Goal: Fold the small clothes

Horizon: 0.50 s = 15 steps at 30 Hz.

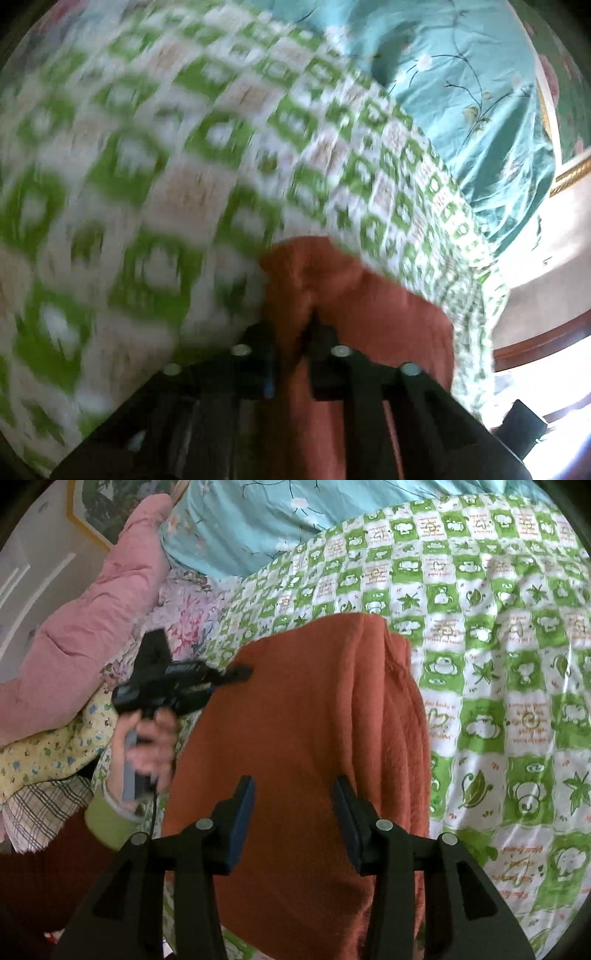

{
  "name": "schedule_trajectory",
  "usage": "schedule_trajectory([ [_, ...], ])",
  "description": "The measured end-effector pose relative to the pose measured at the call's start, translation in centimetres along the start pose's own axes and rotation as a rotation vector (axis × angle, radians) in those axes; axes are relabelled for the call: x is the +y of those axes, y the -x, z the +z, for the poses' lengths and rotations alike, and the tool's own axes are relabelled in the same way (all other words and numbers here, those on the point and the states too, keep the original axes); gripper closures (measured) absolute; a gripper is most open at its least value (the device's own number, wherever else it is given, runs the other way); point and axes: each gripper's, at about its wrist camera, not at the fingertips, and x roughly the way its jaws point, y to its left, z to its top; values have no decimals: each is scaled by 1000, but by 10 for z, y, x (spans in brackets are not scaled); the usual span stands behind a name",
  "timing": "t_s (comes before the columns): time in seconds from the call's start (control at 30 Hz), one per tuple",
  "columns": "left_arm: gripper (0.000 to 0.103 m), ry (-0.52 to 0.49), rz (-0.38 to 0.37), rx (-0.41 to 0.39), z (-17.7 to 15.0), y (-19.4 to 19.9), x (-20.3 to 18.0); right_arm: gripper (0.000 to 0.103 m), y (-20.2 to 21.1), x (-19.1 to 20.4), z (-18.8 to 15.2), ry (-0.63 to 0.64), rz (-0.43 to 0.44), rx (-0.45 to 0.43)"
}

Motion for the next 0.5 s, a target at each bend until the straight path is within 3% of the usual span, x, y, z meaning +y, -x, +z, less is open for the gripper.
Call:
schedule_trajectory([
  [0.13,95,-77,35,-107,15,16,-19,58,5,-3,-5,19,-15,6],
  [0.2,95,-101,105,-175,18,28,-24,58,8,-3,-6,20,-27,4],
  [0.3,94,-91,160,-199,14,43,-25,57,18,1,-2,17,-51,-30],
  [0.37,92,-92,168,-213,-2,56,-27,57,25,2,3,30,-98,-68],
  [0.5,74,-132,208,-207,-61,79,-39,57,24,-6,18,5,-127,-84],
])
